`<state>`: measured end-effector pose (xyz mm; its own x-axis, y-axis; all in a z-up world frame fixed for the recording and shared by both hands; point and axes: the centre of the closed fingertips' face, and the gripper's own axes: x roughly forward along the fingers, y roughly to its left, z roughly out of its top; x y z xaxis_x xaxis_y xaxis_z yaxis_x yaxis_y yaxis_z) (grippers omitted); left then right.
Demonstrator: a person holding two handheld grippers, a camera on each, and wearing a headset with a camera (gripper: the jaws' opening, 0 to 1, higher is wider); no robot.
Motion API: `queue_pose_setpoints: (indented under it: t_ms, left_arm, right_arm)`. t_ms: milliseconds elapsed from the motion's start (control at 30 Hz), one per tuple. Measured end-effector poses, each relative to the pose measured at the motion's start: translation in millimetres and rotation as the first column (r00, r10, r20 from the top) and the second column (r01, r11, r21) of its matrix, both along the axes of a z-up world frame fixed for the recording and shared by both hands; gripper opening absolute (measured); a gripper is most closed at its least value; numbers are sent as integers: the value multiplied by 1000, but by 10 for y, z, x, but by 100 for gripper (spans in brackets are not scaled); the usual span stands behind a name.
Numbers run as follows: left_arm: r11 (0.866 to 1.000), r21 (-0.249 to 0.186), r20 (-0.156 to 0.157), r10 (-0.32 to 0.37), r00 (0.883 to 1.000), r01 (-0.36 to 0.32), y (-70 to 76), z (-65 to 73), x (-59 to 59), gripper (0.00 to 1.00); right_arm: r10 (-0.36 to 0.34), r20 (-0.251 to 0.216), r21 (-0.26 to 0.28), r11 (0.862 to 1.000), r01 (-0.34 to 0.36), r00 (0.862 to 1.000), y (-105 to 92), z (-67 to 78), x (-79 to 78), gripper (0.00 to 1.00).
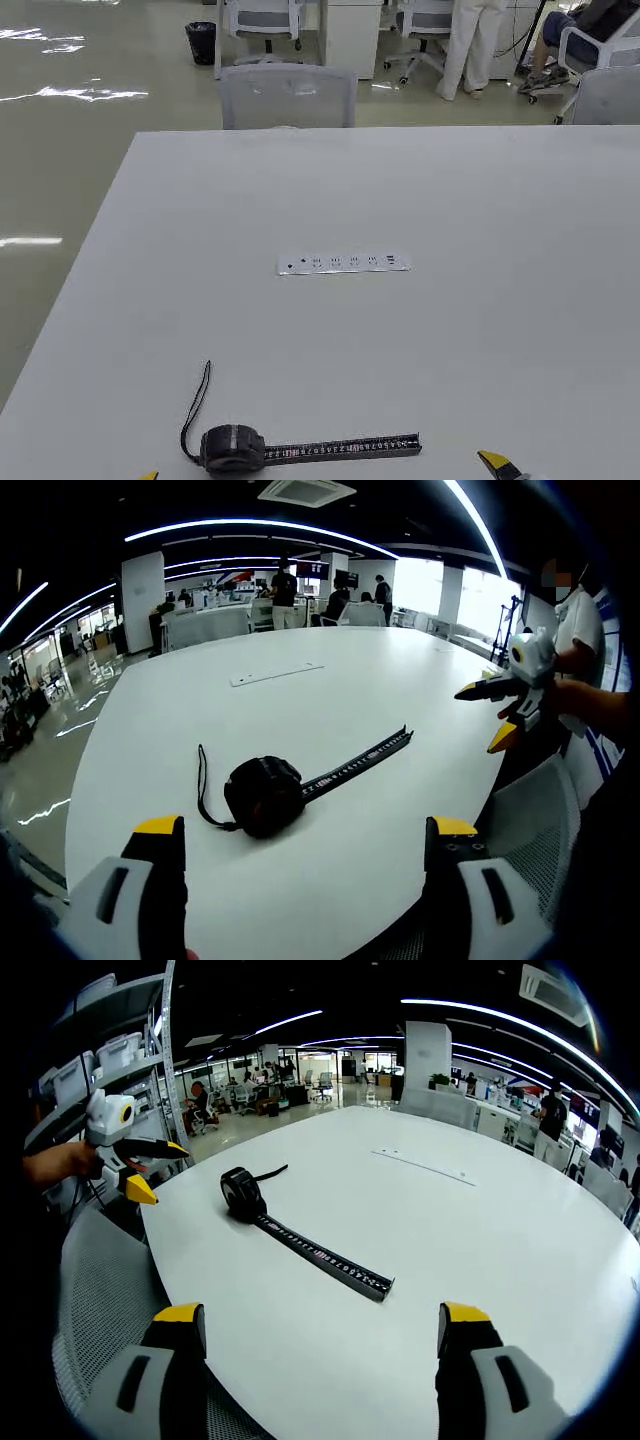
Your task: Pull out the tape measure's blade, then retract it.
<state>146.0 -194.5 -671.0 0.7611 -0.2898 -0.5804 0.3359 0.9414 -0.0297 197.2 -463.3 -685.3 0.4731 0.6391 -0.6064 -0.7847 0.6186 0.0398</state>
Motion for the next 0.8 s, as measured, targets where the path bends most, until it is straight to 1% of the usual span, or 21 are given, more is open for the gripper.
queue_pose_setpoints:
  t_ms: [200,300,367,433,533,700,800]
  left_arm:
    - [997,-15,13,73,997,-73,47,9,31,99]
    - [996,-6,14,88,996,-88,56,-3,45,99]
    - [994,-2,10,110,994,-110,71,-13,53,99]
    - [989,0,17,147,989,-147,85,-9,74,99]
    - [987,2,22,159,987,-159,55,-11,97,99]
    - [984,-1,21,179,984,-179,5,-49,127,99]
    - [978,1,35,207,978,-207,-2,-47,157,99]
  right_arm:
    - [0,3,-1,1000,0,1000,2,2,4,98]
    - [0,1,-5,1000,0,1000,-7,-15,5,98]
    - [-2,-1,-9,1000,2,1000,-15,-28,6,98]
    - [-2,1,-9,1000,2,1000,-7,-20,2,98]
    - [-1,-2,-9,1000,1,1000,-2,-36,-3,98]
    - [3,-6,-7,1000,-3,1000,11,-59,-12,97]
    - [3,-9,-8,1000,-3,1000,9,-75,-11,97]
